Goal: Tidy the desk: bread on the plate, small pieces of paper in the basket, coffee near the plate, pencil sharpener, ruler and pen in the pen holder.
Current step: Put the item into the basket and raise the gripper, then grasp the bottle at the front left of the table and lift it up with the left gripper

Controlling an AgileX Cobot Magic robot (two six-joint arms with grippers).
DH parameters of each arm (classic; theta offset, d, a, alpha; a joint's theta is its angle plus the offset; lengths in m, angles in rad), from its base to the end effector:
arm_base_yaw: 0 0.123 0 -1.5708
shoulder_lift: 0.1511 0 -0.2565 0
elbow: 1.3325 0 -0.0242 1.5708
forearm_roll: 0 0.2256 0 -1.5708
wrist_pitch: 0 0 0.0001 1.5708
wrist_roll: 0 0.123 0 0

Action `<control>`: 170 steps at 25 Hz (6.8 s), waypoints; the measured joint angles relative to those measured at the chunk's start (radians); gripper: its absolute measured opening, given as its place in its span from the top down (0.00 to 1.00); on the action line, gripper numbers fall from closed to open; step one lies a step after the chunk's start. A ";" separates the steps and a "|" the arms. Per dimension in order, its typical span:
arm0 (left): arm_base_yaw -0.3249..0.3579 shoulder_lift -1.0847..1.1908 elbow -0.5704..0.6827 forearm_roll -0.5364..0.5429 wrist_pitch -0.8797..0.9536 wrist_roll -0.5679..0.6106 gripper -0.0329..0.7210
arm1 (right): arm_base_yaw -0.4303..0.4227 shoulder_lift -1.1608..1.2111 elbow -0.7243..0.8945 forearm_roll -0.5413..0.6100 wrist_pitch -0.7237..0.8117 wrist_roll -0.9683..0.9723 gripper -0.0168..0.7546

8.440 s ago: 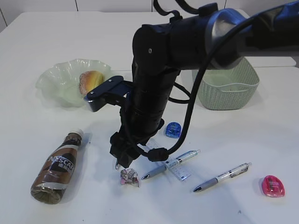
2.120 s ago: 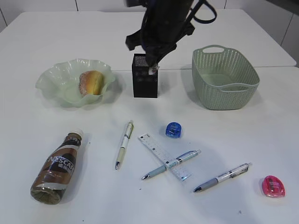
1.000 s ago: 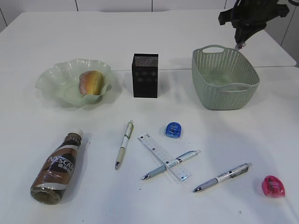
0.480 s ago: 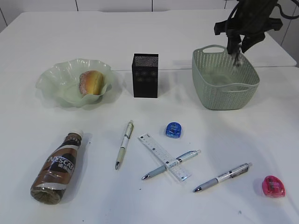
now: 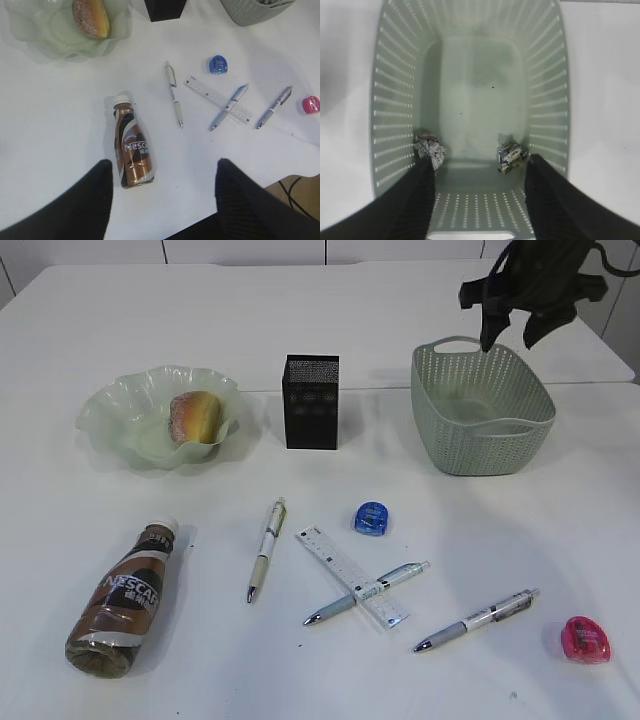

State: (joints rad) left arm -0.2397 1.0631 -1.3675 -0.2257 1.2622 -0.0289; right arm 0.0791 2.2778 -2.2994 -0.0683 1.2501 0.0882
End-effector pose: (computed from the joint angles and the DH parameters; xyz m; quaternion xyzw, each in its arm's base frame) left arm 0.1762 -0.0701 0.3805 0.1028 0.9277 -0.1571 0.3227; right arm 0.4660 0.0289 0.2277 0.0008 0.9765 -0.0160 0.2151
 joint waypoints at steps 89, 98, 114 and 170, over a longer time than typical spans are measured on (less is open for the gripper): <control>-0.070 0.923 -0.073 0.080 -0.050 -0.057 0.14 | -0.001 -1.015 0.942 0.046 0.008 0.002 0.38; -0.070 0.982 -0.073 0.080 -0.062 -0.055 0.14 | -0.001 -1.015 0.942 0.046 0.008 0.002 0.38; -0.070 1.012 -0.073 0.083 -0.103 -0.055 0.17 | -0.001 -1.015 0.942 0.046 0.008 0.002 0.38; -0.070 0.662 -0.025 0.156 -0.288 -0.055 0.54 | -0.001 -1.015 0.942 0.045 0.006 0.002 0.38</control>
State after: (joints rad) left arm -0.3098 1.7249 -1.3922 -0.0693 0.9738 -0.0842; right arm 0.0782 1.2627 -1.3569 -0.0238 1.2561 0.0906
